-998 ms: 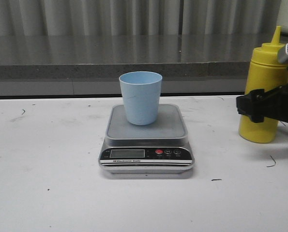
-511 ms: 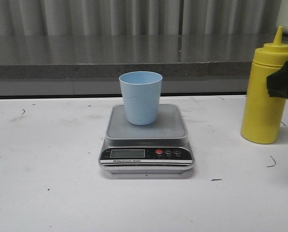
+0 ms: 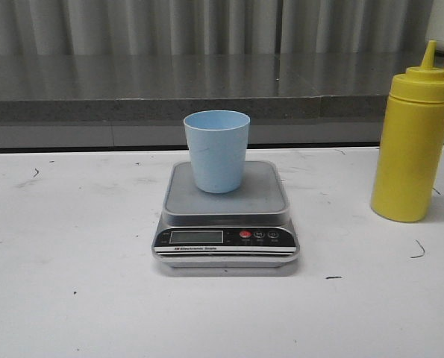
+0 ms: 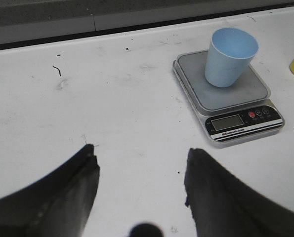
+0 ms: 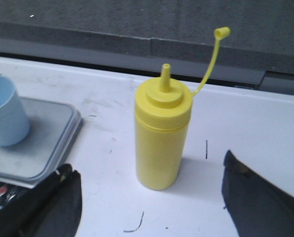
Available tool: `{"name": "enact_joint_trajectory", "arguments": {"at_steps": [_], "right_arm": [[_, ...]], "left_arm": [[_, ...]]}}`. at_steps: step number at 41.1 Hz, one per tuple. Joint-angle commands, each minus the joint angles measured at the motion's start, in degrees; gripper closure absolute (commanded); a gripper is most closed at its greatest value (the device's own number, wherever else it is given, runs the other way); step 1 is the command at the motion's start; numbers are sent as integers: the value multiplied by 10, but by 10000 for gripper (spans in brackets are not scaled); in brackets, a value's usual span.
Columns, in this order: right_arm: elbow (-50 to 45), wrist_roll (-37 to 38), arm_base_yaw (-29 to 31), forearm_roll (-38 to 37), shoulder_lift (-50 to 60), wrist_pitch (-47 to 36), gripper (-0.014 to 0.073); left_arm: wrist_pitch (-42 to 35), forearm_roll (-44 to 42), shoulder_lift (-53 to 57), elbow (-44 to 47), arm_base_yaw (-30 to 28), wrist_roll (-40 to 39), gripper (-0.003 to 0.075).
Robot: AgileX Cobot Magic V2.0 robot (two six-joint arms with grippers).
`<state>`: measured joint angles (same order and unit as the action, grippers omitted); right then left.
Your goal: Pour seasoning into cup on scale with both arms
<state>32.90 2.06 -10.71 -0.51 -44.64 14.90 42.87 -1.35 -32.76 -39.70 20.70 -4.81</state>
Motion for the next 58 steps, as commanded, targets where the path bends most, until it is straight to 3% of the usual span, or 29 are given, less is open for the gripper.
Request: {"name": "enact_joint_trajectory", "arguments": {"at_steps": [1, 16, 30, 42, 45, 53, 58], "right_arm": [[31, -25, -21, 10, 49, 41, 3], [31, -26, -28, 14, 198, 128, 3], [31, -37, -28, 17, 210, 196, 3], [31, -48, -28, 17, 210, 203, 20], [31, -48, -28, 17, 210, 203, 99], [31, -48, -28, 17, 210, 203, 452], [31, -48, -28, 17, 210, 202, 610]], "left_arm": [[-40, 4, -1, -16, 1, -2, 335], [-40, 4, -1, -16, 1, -2, 335], [-40, 4, -1, -16, 1, -2, 335], [-40, 4, -1, -16, 1, -2, 335], [-40, 4, -1, -16, 1, -2, 335], [-40, 4, -1, -16, 1, -2, 335], [-41, 4, -1, -16, 1, -2, 335]]}}
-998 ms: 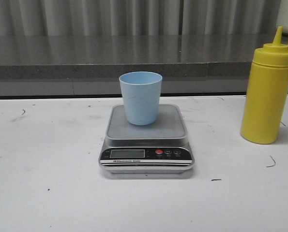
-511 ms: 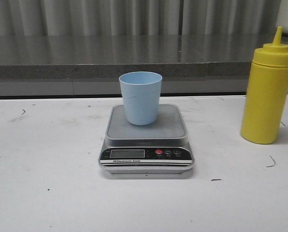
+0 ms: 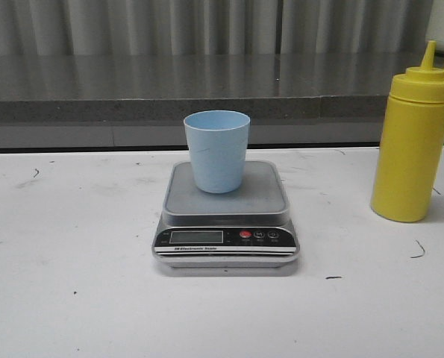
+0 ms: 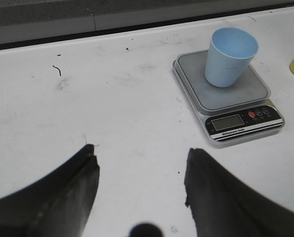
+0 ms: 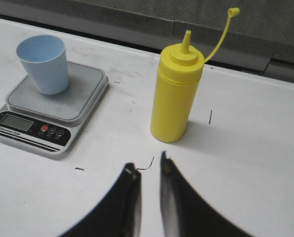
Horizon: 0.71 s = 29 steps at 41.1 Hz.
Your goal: Pour seasoning into cup on scale with both arms
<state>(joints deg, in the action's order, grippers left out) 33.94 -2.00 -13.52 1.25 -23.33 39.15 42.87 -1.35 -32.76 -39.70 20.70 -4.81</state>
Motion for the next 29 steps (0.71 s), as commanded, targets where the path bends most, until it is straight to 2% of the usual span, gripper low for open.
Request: {"name": "enact_joint_trajectory", "arguments": {"at_steps": [1, 2, 6, 9, 13, 18, 29], "right_arm": [[21, -7, 0, -1, -3, -41, 633], [21, -7, 0, -1, -3, -41, 659], [21, -7, 0, -1, -3, -42, 662], [21, -7, 0, -1, -3, -43, 662], [18, -7, 0, -1, -3, -43, 662], [18, -7, 0, -1, -3, -41, 662], [18, -7, 0, -1, -3, -41, 662]], "left_arm": [[-41, 4, -1, -16, 1, -2, 335], [-41, 4, -1, -16, 1, -2, 335], [-41, 4, -1, -16, 1, -2, 340], [-41, 4, -1, -16, 1, -2, 393], [-41, 4, -1, -16, 1, -2, 561], [-41, 4, -1, -16, 1, -2, 735], [-41, 4, -1, -16, 1, -2, 740]]}}
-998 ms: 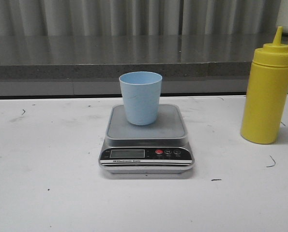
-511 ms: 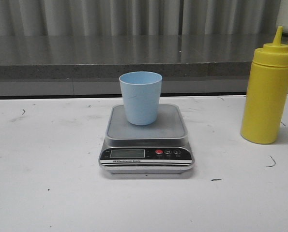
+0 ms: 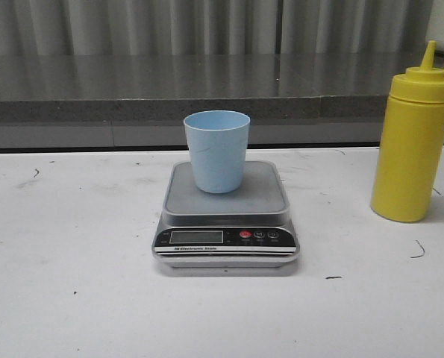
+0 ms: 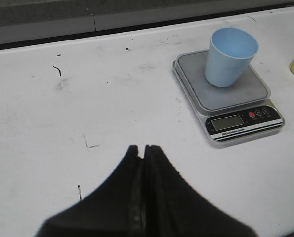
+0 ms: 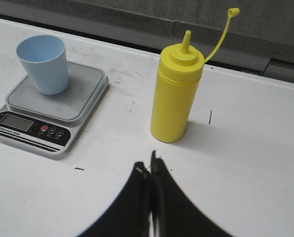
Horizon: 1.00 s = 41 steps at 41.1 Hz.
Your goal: Pour seasoning into cup on scale with both arms
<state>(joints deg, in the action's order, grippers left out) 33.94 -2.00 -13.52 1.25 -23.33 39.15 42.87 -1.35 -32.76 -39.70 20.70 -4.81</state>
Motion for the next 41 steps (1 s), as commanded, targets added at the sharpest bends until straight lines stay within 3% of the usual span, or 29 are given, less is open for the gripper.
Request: {"name": "enact_joint_trajectory", "arguments": {"at_steps": [1, 12, 18, 31, 41], "right_arm": [[18, -7, 0, -1, -3, -41, 662], [18, -7, 0, -1, -3, -41, 662], [18, -7, 0, -1, -3, -41, 662], [18, -7, 0, -1, -3, -41, 662], [18, -7, 0, -1, -3, -41, 662]], "left_arm": [[-41, 4, -1, -16, 1, -2, 740], [-41, 4, 11, -10, -2, -2, 740], [-70, -7, 62, 18, -45, -2, 740], [-234, -9, 228, 197, -162, -2, 740], [-326, -8, 312, 326, -198, -2, 740]]}}
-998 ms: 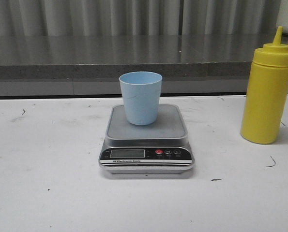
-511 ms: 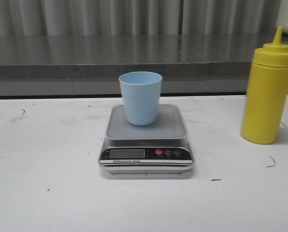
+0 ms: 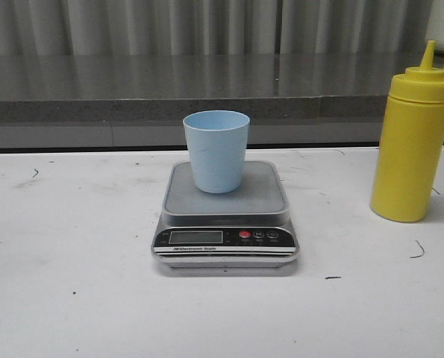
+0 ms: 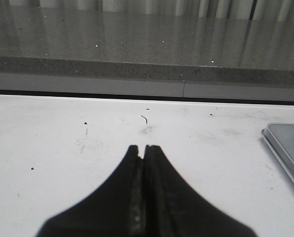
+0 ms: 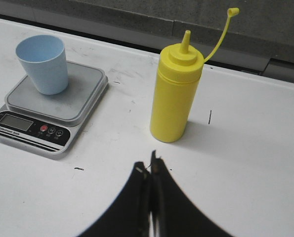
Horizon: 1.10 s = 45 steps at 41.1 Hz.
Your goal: Pour seasoning into cup on scale with both arms
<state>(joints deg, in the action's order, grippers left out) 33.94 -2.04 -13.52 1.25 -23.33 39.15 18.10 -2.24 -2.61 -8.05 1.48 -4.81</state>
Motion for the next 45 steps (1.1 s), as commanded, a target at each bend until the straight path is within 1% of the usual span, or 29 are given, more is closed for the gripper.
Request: {"name": "enact_joint_trajectory", "arguments": {"at_steps": [1, 6, 12, 13, 24, 45], "right_arm": [[18, -7, 0, -1, -3, -41, 662], [18, -7, 0, -1, -3, -41, 662], [18, -7, 0, -1, -3, -40, 662], [18, -7, 0, -1, -3, -40, 662], [18, -7, 0, -1, -3, -40, 662], [18, -7, 0, -1, -3, -40, 662]], "left_arm": [[-88, 0, 17, 20, -7, -2, 740], [-134, 10, 40, 59, -7, -2, 740], [-189, 26, 39, 98, -7, -2, 740], [-178, 27, 39, 97, -7, -2, 740], [-187, 43, 39, 97, -7, -2, 740], [-187, 43, 39, 97, 0, -2, 740]]}}
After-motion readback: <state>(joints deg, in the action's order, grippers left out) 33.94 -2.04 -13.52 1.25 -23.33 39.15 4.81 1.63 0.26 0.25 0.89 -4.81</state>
